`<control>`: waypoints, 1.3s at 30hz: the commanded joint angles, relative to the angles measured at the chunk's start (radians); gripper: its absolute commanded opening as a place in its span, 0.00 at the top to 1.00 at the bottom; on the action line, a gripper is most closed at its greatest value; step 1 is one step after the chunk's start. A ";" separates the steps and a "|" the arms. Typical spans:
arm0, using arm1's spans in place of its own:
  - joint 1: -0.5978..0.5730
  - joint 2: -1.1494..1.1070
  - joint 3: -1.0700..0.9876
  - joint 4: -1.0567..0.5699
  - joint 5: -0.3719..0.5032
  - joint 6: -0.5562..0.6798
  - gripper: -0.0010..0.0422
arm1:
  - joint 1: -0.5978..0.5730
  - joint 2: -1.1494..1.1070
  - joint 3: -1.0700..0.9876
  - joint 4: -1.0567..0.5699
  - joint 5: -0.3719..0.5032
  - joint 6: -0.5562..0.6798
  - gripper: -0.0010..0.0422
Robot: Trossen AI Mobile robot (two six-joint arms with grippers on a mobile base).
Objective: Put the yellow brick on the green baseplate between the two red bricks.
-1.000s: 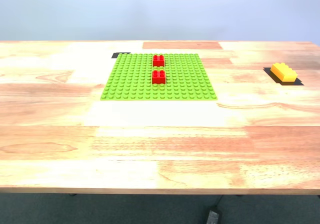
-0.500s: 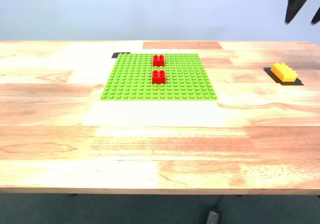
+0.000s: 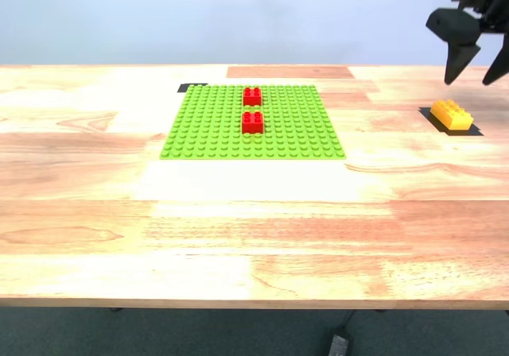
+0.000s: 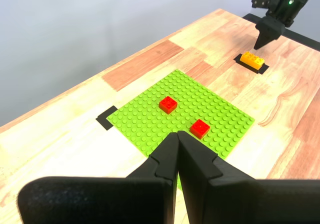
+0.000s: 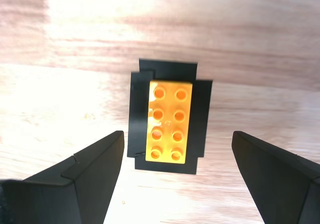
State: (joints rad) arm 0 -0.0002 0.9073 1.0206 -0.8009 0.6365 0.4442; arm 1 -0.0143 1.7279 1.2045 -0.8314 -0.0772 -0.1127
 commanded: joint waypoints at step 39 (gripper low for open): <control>0.000 -0.009 0.000 -0.002 0.000 0.000 0.98 | 0.037 0.121 -0.044 0.144 0.047 0.021 0.93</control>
State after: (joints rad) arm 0 -0.0006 0.8974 1.0199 -0.8040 0.6365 0.4442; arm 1 0.0231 1.8633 1.1511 -0.6888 -0.0242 -0.0837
